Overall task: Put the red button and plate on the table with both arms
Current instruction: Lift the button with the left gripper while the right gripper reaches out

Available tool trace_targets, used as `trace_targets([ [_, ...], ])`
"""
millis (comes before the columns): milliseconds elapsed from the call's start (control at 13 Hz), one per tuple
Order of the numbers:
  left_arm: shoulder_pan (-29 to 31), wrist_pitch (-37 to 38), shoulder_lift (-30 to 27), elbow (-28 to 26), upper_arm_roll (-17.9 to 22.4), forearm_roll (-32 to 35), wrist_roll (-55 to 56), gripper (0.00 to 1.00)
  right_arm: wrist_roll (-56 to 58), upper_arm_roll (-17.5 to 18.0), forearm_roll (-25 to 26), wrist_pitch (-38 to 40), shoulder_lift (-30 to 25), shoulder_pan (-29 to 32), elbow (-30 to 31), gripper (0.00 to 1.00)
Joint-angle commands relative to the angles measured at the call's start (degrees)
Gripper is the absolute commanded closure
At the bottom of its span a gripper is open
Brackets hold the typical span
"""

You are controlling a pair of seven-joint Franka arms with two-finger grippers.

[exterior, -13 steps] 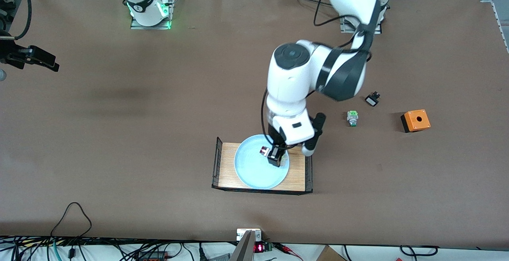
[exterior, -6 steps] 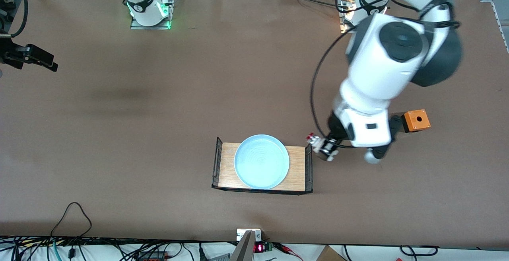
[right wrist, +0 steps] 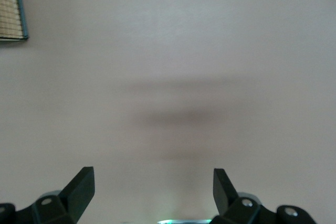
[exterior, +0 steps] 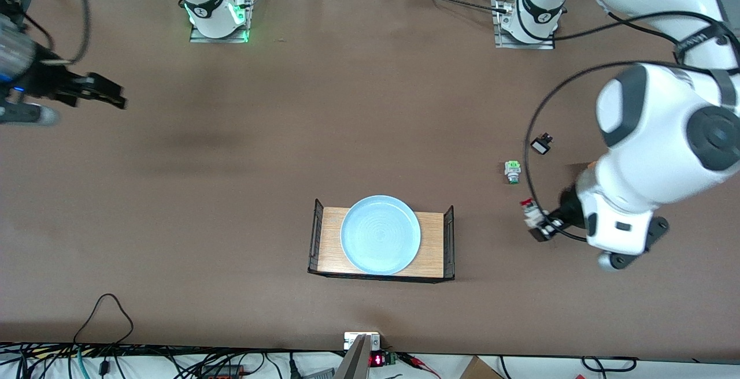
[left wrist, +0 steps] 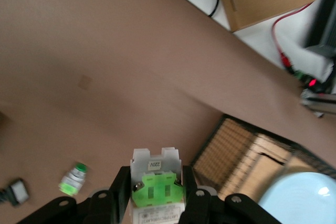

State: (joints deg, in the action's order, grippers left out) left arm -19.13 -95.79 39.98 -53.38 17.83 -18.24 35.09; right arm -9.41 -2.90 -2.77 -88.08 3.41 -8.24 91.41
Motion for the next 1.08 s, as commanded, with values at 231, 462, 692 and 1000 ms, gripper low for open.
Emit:
trace_targets([
  [231,6.99,-3.77,-1.75,-14.35,-0.51,-3.65,-25.02,0.98,-8.60,-0.17,-3.30,-8.40,5.20,-9.50,-1.32,0.00],
  [462,7.26,-13.16,-1.66,-24.63,-0.43,-3.65,-33.74,0.98,-14.28,-0.17,-3.39,-14.64,8.36,-14.16,-1.32,0.00],
  [692,7.44,-19.77,-0.87,-30.63,-0.43,-3.65,-40.43,0.98,-27.62,-0.17,-3.39,-19.48,10.82,-18.73,-1.32,0.00],
  [1000,8.49,-24.35,2.20,-32.84,-0.43,-3.65,-46.68,0.96,-46.44,-0.17,-3.47,-26.77,13.98,-23.48,-1.32,0.00],
])
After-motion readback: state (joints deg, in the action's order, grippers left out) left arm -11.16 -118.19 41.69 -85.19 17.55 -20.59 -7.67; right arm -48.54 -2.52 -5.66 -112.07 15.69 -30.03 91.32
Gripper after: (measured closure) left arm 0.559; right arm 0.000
